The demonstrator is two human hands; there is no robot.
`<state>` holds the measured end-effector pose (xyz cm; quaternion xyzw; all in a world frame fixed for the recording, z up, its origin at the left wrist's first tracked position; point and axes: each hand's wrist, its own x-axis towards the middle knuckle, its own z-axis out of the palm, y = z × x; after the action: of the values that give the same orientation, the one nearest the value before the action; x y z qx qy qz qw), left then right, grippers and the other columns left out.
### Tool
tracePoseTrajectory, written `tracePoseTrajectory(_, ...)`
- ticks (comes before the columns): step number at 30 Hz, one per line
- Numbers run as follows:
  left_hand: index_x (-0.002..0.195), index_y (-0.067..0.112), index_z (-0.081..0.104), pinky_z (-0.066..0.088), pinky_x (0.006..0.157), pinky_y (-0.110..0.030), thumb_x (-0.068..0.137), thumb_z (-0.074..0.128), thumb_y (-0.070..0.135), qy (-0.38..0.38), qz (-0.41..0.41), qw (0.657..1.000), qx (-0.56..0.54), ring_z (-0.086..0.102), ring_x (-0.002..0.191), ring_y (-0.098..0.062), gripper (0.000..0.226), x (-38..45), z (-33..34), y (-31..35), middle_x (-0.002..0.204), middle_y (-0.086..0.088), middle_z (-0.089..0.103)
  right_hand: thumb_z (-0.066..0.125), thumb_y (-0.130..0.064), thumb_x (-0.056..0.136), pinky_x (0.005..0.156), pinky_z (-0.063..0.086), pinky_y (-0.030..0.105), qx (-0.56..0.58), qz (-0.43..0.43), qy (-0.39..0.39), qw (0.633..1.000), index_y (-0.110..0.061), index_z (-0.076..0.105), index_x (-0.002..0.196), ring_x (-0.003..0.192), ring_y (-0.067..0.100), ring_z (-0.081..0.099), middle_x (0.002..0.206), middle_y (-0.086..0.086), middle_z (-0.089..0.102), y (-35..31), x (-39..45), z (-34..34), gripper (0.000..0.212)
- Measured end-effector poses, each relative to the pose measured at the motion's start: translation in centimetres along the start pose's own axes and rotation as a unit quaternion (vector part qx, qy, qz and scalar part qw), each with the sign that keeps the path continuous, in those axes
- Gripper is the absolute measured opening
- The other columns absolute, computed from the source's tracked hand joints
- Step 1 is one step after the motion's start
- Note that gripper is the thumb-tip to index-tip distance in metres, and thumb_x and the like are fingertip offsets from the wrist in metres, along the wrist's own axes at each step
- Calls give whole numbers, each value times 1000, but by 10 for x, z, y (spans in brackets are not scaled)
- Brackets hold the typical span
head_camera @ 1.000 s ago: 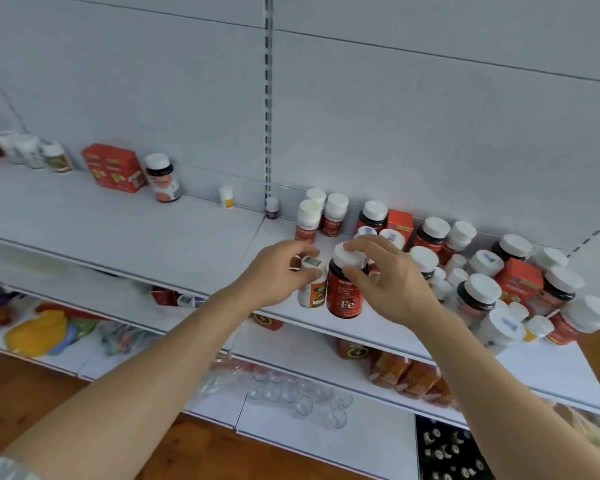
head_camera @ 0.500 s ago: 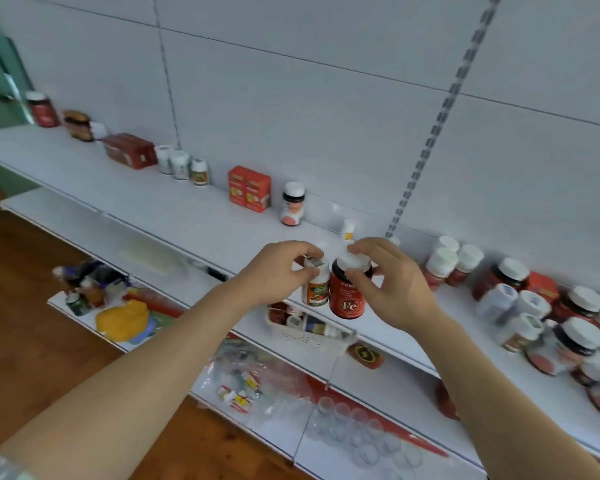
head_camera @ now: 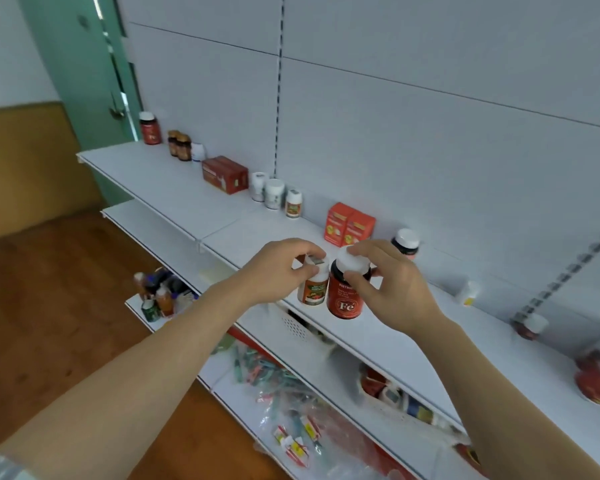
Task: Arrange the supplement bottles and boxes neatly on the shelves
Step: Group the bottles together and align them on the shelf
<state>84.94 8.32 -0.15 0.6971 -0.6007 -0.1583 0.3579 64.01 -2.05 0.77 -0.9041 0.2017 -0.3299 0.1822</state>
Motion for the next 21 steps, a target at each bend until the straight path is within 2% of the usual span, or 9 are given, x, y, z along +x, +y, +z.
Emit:
tracePoseTrajectory(4, 114, 30, 67, 52, 86, -25, 89, 68, 25, 4, -12, 1000, 22, 57, 98, 1, 25, 41, -32, -35, 108, 18, 63, 71, -24, 86, 83, 54, 37, 10, -10, 3, 1000, -17, 64, 116, 101, 13, 59, 118, -4, 60, 18, 59, 33, 32)
tracePoseTrajectory(8, 112, 37, 66, 56, 87, -34, 88, 68, 28, -13, -23, 999, 38, 61, 99, -4, 25, 85, -59, -66, 110, 15, 65, 73, -22, 83, 80, 50, 27, -6, -26, 0, 1000, -17, 64, 113, 95, 9, 57, 112, -5, 61, 33, 108, 56, 31)
tracePoseTrajectory(10, 113, 36, 66, 56, 86, -34, 88, 68, 28, -15, -19, 999, 37, 61, 98, -6, 26, 105, -66, -80, 110, 14, 65, 74, -21, 82, 78, 49, 25, -5, -11, -3, 1000, -16, 64, 112, 97, 11, 57, 110, -4, 61, 42, 127, 66, 32)
tracePoseTrajectory(15, 114, 34, 65, 55, 84, -32, 88, 66, 27, -65, 7, 996, 57, 61, 91, -1, 27, 156, -70, -116, 107, 19, 62, 76, -18, 77, 79, 50, 29, -25, 22, -17, 999, -14, 65, 108, 96, 16, 59, 108, -1, 62, 59, 156, 89, 33)
tracePoseTrajectory(21, 117, 29, 63, 53, 83, -32, 90, 63, 24, -145, 60, 984, 85, 61, 91, -9, 28, 218, -63, -161, 114, 9, 66, 76, -19, 74, 75, 50, 26, -71, 106, 0, 992, -17, 65, 105, 91, 13, 60, 106, -5, 62, 64, 178, 118, 33)
